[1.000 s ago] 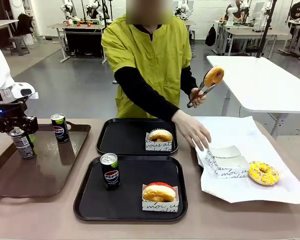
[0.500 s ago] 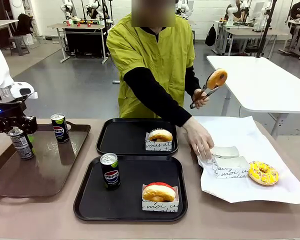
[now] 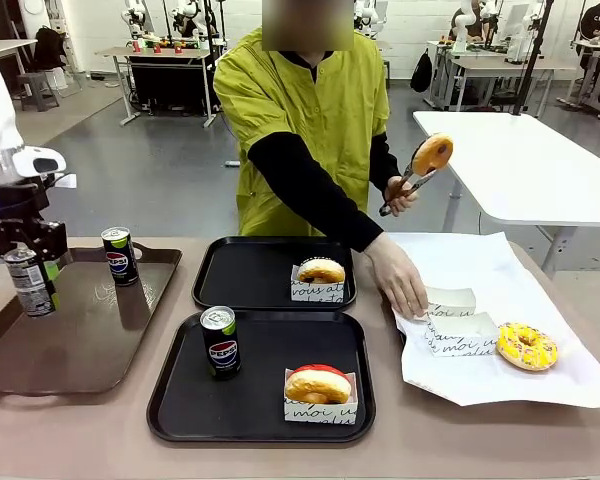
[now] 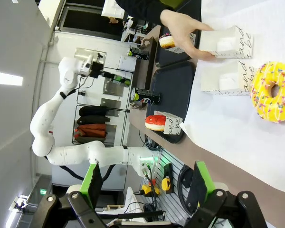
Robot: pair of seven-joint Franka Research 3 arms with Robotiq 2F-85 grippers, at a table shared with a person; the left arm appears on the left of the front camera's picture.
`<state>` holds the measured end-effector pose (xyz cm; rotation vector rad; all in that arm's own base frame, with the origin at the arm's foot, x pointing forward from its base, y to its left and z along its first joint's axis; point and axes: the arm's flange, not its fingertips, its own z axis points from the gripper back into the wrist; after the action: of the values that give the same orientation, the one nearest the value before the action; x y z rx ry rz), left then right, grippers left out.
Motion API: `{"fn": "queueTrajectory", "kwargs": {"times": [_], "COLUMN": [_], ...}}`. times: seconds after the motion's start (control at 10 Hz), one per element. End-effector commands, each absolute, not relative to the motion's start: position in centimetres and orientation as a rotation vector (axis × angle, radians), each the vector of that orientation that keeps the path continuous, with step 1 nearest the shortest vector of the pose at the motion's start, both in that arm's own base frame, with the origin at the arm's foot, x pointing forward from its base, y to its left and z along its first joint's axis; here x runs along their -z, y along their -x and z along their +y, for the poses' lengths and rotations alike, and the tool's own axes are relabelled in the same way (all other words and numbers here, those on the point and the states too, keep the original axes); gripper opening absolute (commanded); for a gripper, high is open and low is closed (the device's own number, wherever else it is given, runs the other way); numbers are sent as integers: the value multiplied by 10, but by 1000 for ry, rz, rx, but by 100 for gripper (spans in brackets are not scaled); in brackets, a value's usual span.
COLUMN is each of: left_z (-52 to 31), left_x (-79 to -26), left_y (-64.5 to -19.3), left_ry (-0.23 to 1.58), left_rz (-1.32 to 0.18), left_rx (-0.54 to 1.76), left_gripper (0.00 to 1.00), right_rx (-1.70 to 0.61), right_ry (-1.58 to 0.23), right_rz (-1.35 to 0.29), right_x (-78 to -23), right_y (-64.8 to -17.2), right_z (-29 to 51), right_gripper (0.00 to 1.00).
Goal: Set up donuts and drinks on trays.
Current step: Pick up one Pepsi coke from the Handle tray and place it on the Flat Tray without a Pepsi coke.
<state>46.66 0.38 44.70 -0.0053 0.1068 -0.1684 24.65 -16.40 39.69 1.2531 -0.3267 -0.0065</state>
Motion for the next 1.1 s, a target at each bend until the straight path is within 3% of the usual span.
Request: {"fn": "queueTrajectory", "kwargs": {"times": [0.0,0.4,1.0], "left_z": [-16,-48,-54], "left_x": [-500,-546,-546], "left_y": [-440,-401,-401], "left_ry": [-35,-6,-16], "left_rz": [155,107,136], "left_rx": [333,442,414], "left_gripper": [1,1,1], "right_rx": [-2,-2,-2], "right_ry": [-1273,-1273,-1273], "right_rz": [-355,-355,-355], "right_x": [-398,-398,-398], "right_y": [-250,-250,-250], "right_z": [-164,-164,-164], "right_gripper": [100,100,100]}}
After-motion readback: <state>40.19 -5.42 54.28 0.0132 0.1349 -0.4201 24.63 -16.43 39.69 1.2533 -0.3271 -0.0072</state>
